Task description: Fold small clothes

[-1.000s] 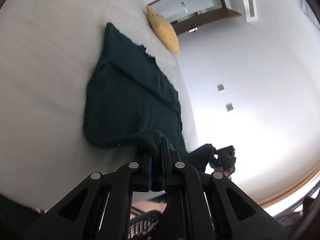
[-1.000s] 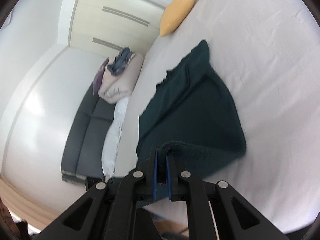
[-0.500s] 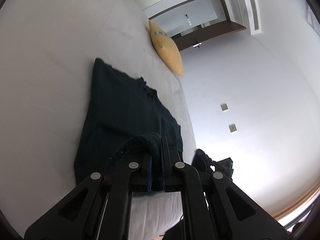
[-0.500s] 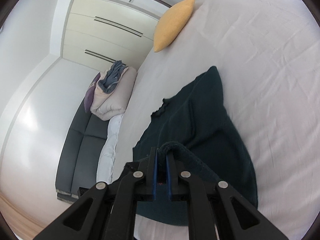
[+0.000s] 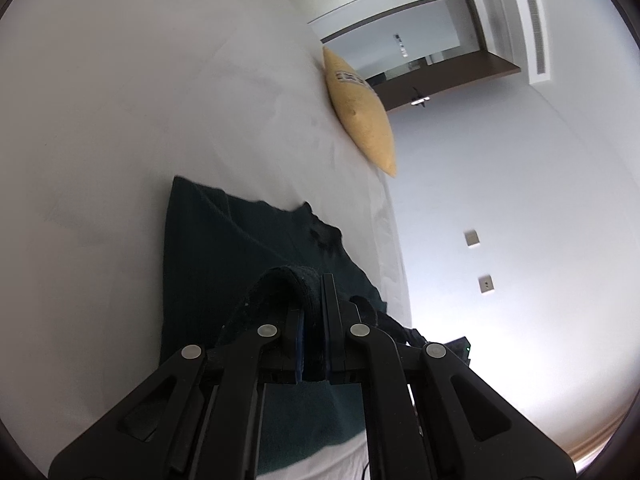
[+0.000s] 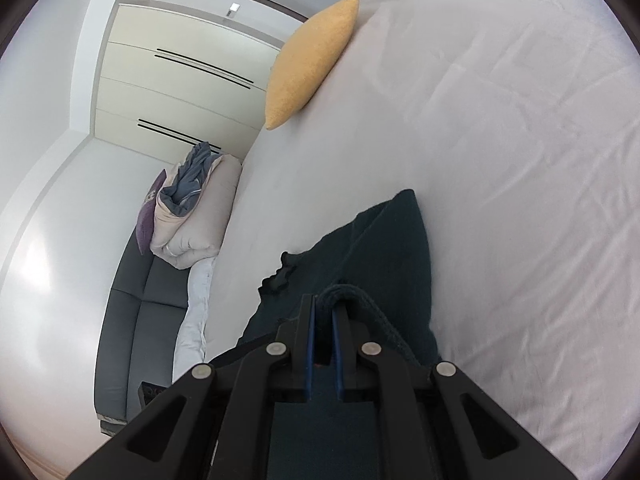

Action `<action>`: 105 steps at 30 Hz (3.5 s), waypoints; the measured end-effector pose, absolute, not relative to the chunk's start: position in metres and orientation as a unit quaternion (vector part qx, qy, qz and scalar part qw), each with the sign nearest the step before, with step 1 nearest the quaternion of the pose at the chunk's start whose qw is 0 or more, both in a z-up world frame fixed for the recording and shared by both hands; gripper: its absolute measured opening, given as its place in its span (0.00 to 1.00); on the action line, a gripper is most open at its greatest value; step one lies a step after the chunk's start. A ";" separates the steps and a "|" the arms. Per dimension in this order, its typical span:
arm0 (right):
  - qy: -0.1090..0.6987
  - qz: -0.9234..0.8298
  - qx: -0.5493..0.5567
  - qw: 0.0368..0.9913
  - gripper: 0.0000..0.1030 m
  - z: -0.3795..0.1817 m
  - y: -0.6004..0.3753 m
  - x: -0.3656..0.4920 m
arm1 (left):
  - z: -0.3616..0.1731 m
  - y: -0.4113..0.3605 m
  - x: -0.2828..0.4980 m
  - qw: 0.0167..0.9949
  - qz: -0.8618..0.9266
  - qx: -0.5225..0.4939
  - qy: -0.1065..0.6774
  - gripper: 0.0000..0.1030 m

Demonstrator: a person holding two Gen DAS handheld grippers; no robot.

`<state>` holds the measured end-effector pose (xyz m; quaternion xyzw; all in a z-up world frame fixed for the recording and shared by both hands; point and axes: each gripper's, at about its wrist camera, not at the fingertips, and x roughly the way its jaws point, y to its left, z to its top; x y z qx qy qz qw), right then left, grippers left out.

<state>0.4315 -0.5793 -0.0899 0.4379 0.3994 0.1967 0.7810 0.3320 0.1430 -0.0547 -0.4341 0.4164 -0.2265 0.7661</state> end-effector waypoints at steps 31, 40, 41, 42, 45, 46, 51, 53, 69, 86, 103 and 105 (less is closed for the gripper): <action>0.425 0.127 0.480 0.756 0.09 -0.142 -0.588 0.508 | -0.148 0.146 0.454 0.736 -0.152 -0.469 0.463 0.07; 0.385 0.120 0.517 0.755 0.56 -0.129 -0.599 0.502 | -0.129 0.188 0.444 0.738 -0.132 -0.529 0.398 0.82; 0.385 0.107 0.512 0.760 0.58 -0.127 -0.601 0.500 | -0.127 0.192 0.443 0.736 -0.130 -0.534 0.395 0.82; 0.382 0.096 0.508 0.766 0.60 -0.124 -0.603 0.497 | -0.122 0.197 0.439 0.739 -0.121 -0.535 0.391 0.82; 0.370 0.082 0.498 0.780 0.61 -0.112 -0.606 0.488 | -0.099 0.187 0.432 0.767 -0.125 -0.494 0.389 0.82; 0.365 0.084 0.491 0.786 0.61 -0.107 -0.604 0.486 | -0.092 0.177 0.431 0.775 -0.134 -0.476 0.393 0.80; 0.392 0.177 0.414 0.802 0.61 -0.076 -0.546 0.481 | -0.067 0.084 0.440 0.804 -0.211 -0.368 0.417 0.80; 0.423 0.225 0.372 0.795 0.61 -0.072 -0.505 0.482 | -0.072 0.051 0.443 0.817 -0.208 -0.315 0.435 0.80; 0.445 0.107 0.370 0.808 0.00 -0.125 -0.526 0.507 | -0.131 0.049 0.377 0.895 -0.116 -0.167 0.397 0.44; 0.525 0.292 0.250 0.759 0.27 -0.117 -0.310 0.479 | -0.135 0.082 0.339 0.898 -0.038 -0.222 0.379 0.42; 0.429 0.240 0.326 0.808 0.61 -0.076 -0.417 0.399 | -0.121 0.123 0.264 0.879 -0.012 -0.294 0.376 0.51; 0.430 0.277 0.334 0.791 0.61 -0.079 -0.415 0.377 | -0.109 0.110 0.265 0.880 -0.046 -0.286 0.376 0.51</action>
